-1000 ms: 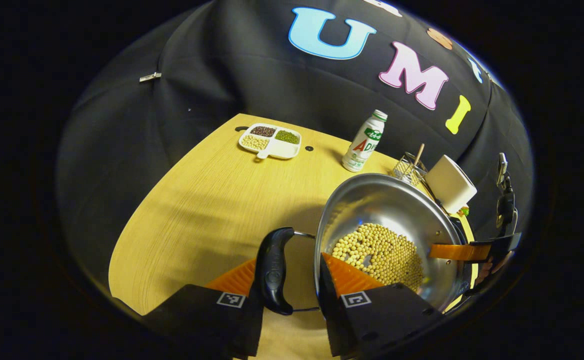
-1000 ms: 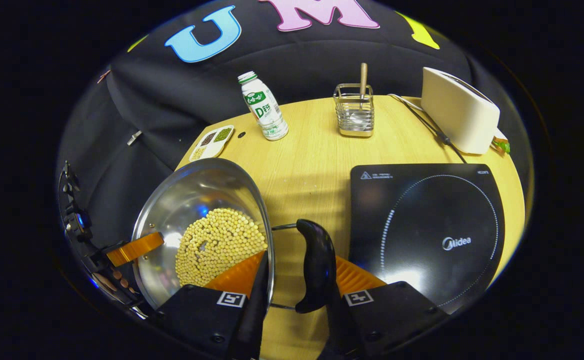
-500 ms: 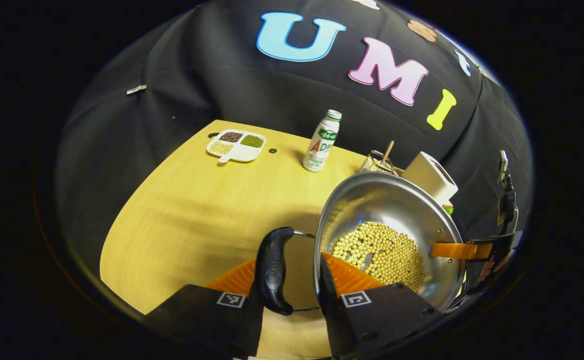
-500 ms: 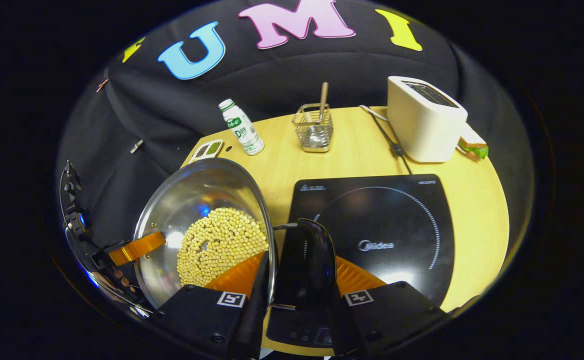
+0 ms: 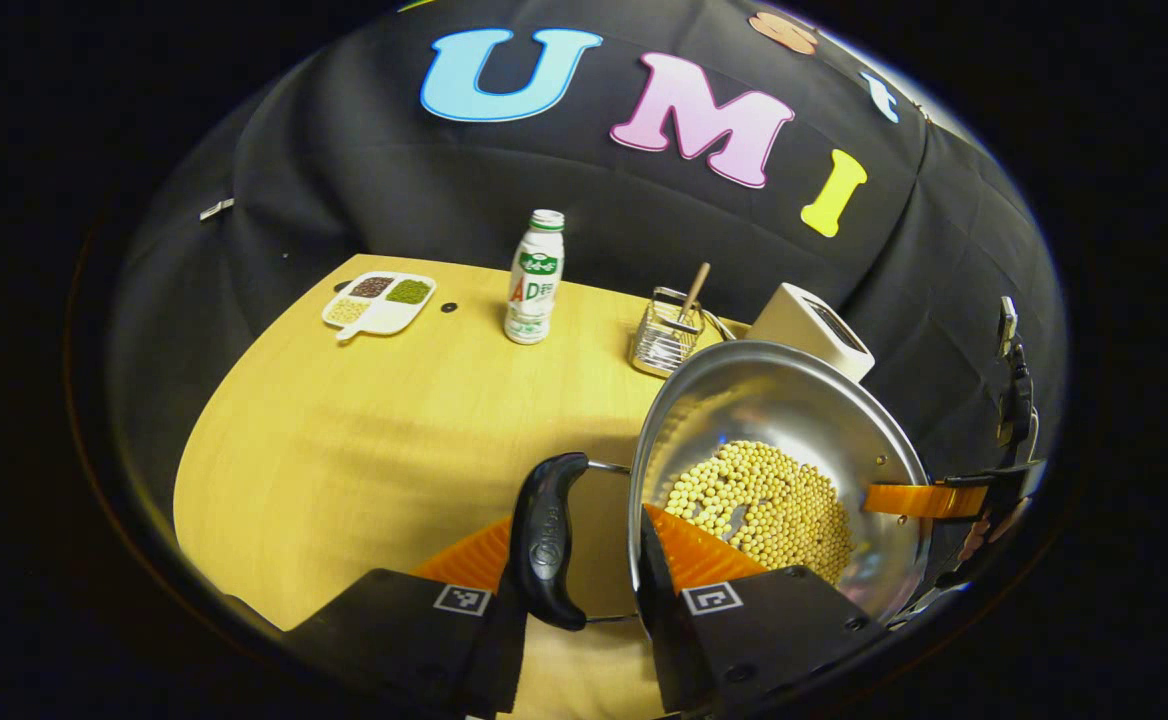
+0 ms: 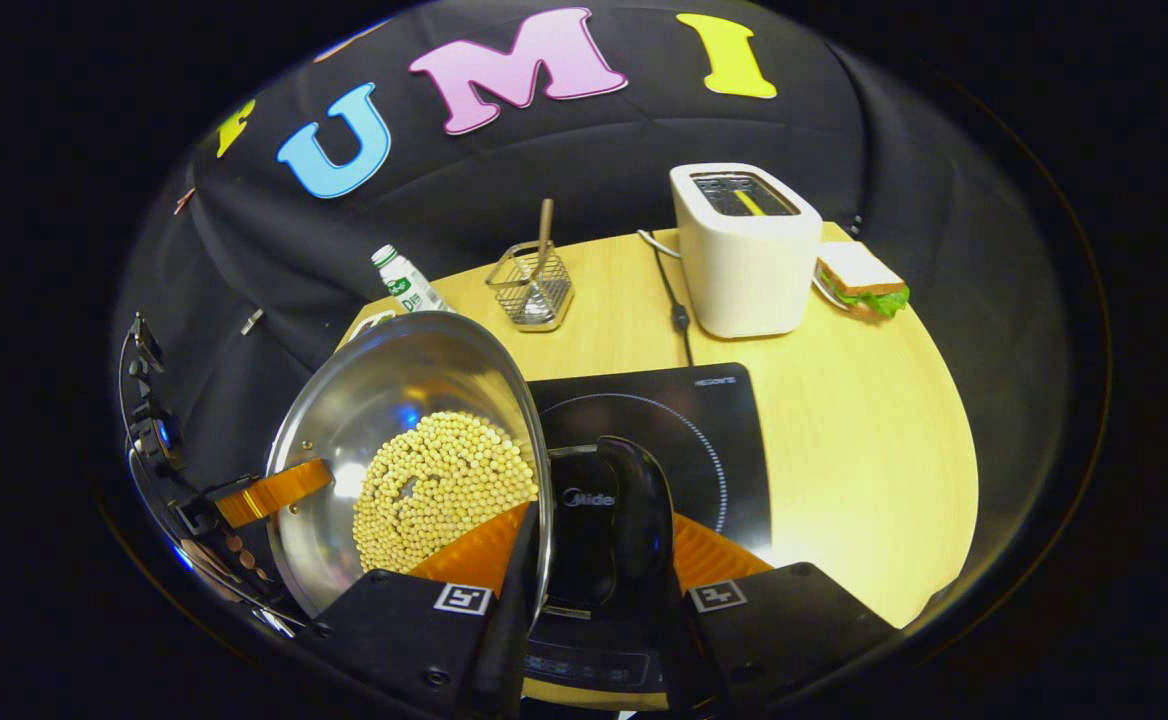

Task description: First push the handle of the pot to place it horizontally, then grasp the pot with both hands and set it on the induction cooktop.

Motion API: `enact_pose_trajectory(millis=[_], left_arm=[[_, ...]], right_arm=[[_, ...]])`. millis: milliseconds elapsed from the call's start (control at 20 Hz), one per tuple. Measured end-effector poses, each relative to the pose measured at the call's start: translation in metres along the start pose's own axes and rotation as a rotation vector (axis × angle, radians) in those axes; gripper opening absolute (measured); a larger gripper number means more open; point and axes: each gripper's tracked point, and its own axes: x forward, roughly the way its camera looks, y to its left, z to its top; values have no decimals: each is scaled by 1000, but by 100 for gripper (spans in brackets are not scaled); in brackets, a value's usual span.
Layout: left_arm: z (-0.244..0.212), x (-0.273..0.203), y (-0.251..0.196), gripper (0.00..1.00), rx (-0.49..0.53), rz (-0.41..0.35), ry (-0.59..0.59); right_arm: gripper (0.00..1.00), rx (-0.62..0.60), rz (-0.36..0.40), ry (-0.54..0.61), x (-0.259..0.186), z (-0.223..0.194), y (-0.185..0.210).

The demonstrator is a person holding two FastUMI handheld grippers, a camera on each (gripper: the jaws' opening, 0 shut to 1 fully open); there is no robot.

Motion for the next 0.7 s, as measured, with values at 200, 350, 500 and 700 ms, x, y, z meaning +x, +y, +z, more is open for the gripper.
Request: enact_pose_trajectory(millis=[200,350,500,700], left_arm=[[-5,16,-32,55,4,-11,7],[-12,30,-50,55,-5,-9,16],[-19,45,-63,55,-16,2,24],[-25,64,-71,55,-9,11,33]], right_arm=[[56,9,-12,0,-1,4,-39],[57,16,-20,9,4,5,-63],[56,16,-23,22,13,6,-82],[57,37,-19,40,30,4,-100]])
